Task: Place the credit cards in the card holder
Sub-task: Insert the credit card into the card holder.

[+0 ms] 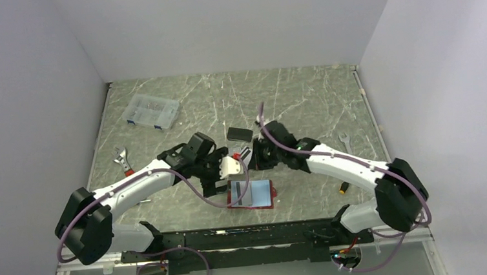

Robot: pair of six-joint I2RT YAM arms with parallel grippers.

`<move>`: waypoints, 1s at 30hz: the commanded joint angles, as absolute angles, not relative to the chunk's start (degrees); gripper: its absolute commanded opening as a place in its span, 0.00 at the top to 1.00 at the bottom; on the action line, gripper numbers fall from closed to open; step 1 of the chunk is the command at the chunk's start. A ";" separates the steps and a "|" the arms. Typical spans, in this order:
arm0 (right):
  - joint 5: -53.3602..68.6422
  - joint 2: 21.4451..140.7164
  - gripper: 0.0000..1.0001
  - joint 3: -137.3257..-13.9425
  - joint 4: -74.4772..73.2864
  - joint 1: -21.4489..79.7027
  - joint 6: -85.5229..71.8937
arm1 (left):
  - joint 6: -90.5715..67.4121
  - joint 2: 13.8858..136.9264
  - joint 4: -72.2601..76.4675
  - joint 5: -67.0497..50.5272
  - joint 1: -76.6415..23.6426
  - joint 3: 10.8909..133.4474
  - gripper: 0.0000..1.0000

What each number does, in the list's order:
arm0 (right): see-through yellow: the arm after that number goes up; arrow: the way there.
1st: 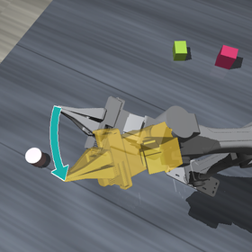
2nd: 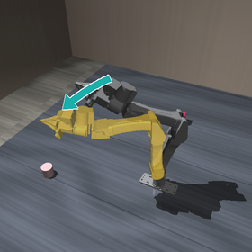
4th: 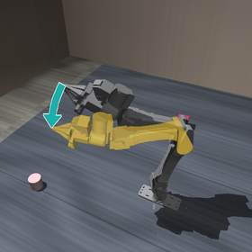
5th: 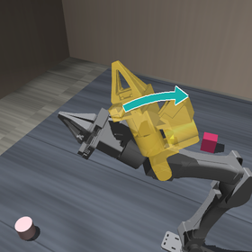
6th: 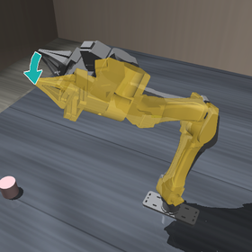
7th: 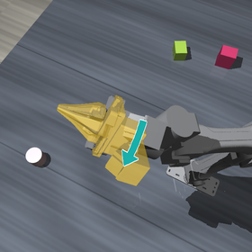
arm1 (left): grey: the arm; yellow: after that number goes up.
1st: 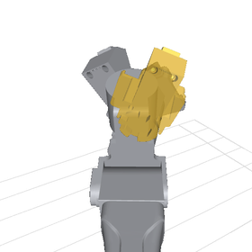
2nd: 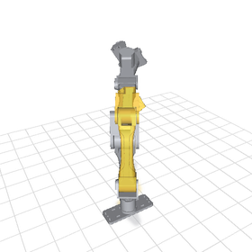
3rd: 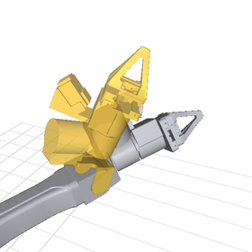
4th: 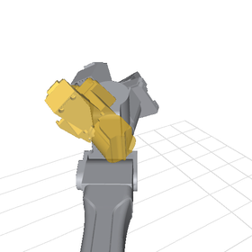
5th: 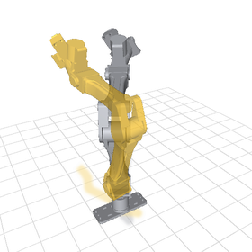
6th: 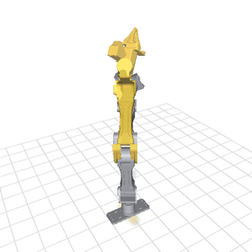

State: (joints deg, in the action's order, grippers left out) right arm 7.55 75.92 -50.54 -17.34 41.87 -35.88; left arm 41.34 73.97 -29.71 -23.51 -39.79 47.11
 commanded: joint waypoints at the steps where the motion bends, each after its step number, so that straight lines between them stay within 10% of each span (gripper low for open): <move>1: 7.45 78.90 1.00 -46.93 -14.98 46.31 -43.48 | 44.54 75.00 -22.24 -19.81 -43.89 46.66 0.01; 13: 9.92 82.87 1.00 -44.98 -17.45 46.78 -43.31 | 54.26 78.62 -10.05 -10.53 -49.05 39.02 0.09; 30: 12.69 85.42 1.00 -42.16 -18.45 46.80 -41.95 | 51.40 79.79 -10.66 -7.02 -54.32 38.78 0.45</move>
State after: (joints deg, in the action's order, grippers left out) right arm 12.10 85.71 -43.57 -17.34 46.85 -42.44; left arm 52.75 79.94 -8.97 -7.42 -53.71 36.27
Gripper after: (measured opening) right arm 0.007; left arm 0.577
